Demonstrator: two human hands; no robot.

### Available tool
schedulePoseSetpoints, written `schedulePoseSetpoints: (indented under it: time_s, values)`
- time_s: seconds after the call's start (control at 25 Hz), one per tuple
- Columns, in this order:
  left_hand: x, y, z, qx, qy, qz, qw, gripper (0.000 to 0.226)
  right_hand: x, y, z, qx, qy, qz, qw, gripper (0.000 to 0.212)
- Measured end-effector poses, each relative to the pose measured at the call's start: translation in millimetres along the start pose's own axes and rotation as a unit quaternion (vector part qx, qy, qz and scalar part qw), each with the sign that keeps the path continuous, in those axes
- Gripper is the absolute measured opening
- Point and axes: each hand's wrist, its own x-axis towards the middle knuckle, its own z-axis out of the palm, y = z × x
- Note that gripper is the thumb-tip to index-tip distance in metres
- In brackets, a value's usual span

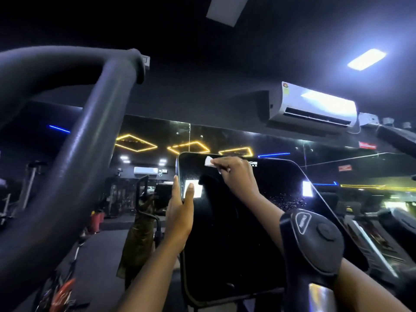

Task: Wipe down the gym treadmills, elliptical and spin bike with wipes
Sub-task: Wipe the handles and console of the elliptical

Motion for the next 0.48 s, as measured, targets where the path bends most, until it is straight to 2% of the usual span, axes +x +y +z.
schedulePoseSetpoints:
  time_s: [0.12,0.24,0.48]
  values:
    - [2,-1,-1,-0.010,0.004,0.000,1.000,0.059,30,1,27,-0.039,-0.007,-0.026,0.999,0.019]
    - [4,-4,1,-0.029,0.008,0.020,0.999,0.057,40,3,48,-0.074,-0.072,-0.063,0.993,0.031]
    - [4,-4,1,-0.069,0.013,0.018,0.997,0.051,-24,-4,38,-0.063,-0.088,-0.189,0.976,0.042]
